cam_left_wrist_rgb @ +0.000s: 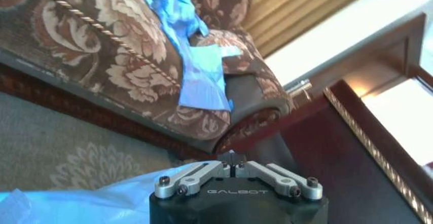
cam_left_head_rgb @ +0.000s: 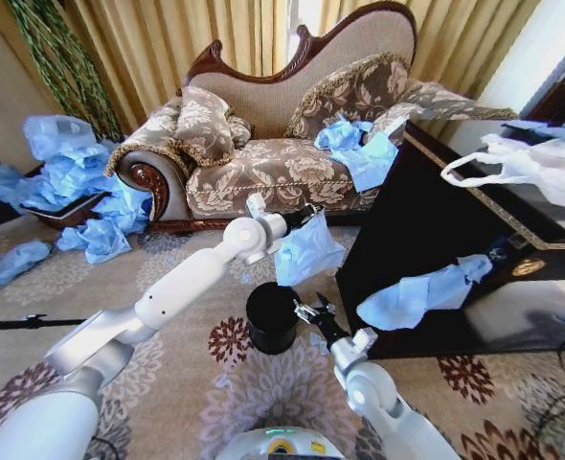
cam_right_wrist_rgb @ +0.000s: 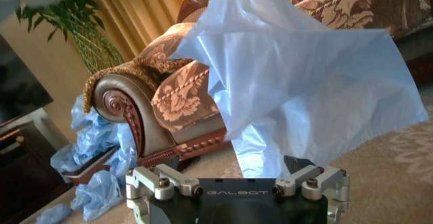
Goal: Place a garbage bag over the trash bin.
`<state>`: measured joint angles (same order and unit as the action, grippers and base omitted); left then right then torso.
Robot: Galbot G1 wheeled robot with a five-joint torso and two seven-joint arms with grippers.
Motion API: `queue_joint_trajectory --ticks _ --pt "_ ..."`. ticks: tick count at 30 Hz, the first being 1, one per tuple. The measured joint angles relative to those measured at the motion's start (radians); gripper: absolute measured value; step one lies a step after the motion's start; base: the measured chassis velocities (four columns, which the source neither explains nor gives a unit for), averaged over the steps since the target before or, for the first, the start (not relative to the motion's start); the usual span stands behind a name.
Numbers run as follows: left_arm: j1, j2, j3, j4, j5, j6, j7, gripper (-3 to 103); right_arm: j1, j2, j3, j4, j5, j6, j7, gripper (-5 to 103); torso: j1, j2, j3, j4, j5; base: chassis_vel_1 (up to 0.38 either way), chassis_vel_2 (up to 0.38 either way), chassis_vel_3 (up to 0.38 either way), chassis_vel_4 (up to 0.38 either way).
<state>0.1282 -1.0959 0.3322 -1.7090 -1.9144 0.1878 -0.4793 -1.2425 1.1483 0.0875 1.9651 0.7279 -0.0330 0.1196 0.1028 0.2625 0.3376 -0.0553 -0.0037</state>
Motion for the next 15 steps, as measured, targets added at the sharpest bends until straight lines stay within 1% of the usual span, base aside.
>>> queue_joint_trajectory --ticks 2,3,4,6,7,9,10,12,14,15 --pt "-0.003 0.002 -0.02 -0.01 -0.023 -0.011 -0.034 0 -0.013 -0.002 0.0 0.009 -0.001 0.003 0.001 100 0.0 0.0 0.0 -0.0004 0.0004 0.0 0.0 0.0 0.0" --pt "-0.003 0.002 -0.02 -0.01 -0.023 -0.011 -0.034 0 -0.013 -0.002 0.0 0.009 -0.001 0.003 0.001 100 0.0 0.0 0.0 -0.0004 0.0004 0.0 0.0 0.0 0.0" --pt "-0.005 0.015 -0.033 -0.033 -0.045 -0.02 -0.059 0 -0.019 -0.002 -0.002 0.025 0.001 0.005 0.008 100 0.0 0.0 0.0 -0.0005 0.0001 0.0 0.0 0.0 0.0" --pt "-0.007 0.043 -0.053 -0.075 -0.078 -0.033 -0.09 0 -0.013 0.001 -0.011 0.049 0.019 0.009 0.027 100 0.0 0.0 0.0 0.0005 0.0001 0.0 0.0 0.0 0.0" --pt "-0.007 0.043 -0.053 -0.075 -0.078 -0.033 -0.09 0 -0.013 0.001 -0.011 0.049 0.019 0.009 0.027 100 0.0 0.0 0.0 0.0005 0.0001 0.0 0.0 0.0 0.0" --pt "-0.012 0.056 -0.056 -0.092 -0.103 -0.038 -0.101 0 0.005 0.014 -0.017 0.061 0.049 0.019 0.046 100 0.0 0.0 0.0 0.0006 -0.0001 0.0 0.0 0.0 0.0" --pt "-0.014 0.06 -0.053 -0.094 -0.11 -0.038 -0.102 0 0.021 0.023 -0.021 0.06 0.062 0.026 0.054 100 0.0 0.0 0.0 -0.0002 -0.0001 0.0 0.0 0.0 0.0" --pt "-0.014 0.065 -0.051 -0.094 -0.112 -0.038 -0.102 0 0.042 0.033 -0.03 0.053 0.073 0.036 0.062 100 0.0 0.0 0.0 -0.0006 0.0001 0.0 0.0 0.0 0.0" --pt "-0.009 0.074 -0.051 -0.095 -0.113 -0.038 -0.102 0 0.092 0.056 -0.052 0.031 0.104 0.048 0.08 100 0.0 0.0 0.0 0.0001 0.0005 0.0 0.0 0.0 0.0" --pt "-0.009 0.074 -0.051 -0.095 -0.113 -0.038 -0.102 0 0.092 0.056 -0.052 0.031 0.104 0.048 0.08 100 0.0 0.0 0.0 0.0001 0.0005 0.0 0.0 0.0 0.0"
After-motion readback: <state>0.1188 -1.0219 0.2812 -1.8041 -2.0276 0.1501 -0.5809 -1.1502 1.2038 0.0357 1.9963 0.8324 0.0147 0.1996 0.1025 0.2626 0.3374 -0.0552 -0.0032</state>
